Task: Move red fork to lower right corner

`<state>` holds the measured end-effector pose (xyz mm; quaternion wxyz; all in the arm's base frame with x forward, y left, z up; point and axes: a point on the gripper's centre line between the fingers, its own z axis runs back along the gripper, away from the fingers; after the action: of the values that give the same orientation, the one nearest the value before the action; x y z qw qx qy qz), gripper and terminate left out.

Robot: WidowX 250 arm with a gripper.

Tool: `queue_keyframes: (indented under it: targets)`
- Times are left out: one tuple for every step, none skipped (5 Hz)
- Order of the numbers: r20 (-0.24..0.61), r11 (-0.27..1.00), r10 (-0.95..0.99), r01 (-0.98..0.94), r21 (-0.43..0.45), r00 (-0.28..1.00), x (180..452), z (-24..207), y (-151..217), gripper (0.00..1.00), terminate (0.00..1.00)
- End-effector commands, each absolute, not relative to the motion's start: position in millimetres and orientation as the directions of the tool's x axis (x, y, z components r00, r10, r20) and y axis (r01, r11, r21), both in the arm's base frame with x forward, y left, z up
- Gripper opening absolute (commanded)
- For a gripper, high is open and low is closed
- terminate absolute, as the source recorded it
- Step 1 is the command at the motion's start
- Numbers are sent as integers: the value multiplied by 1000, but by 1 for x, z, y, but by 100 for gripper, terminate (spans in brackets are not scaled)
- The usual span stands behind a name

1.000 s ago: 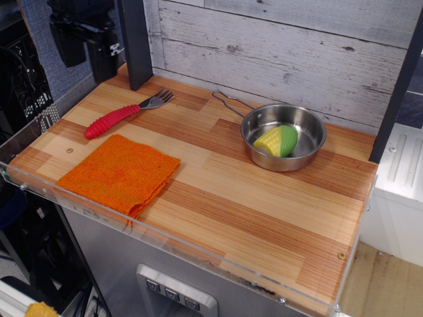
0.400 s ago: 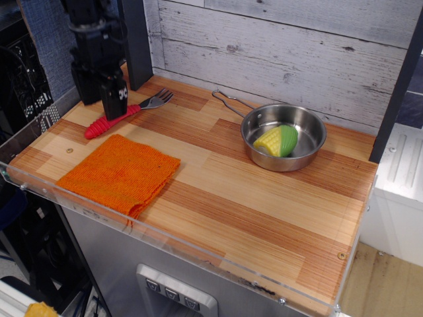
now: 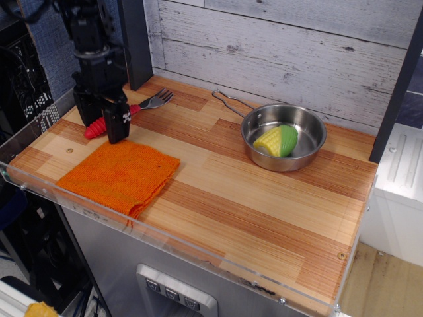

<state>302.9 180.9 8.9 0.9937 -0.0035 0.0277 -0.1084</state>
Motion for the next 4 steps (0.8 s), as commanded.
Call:
queue_keyframes:
  targets:
    - [-31, 984, -178, 178, -12, 984, 302, -3, 179, 100, 0]
    - [-12, 984, -176, 176, -8, 984, 306, 3, 182, 100, 0]
    - [2, 985, -175, 175, -5, 985, 308, 8, 185, 100, 0]
    - [5, 986, -166, 166, -7, 986, 308, 8, 189, 100, 0]
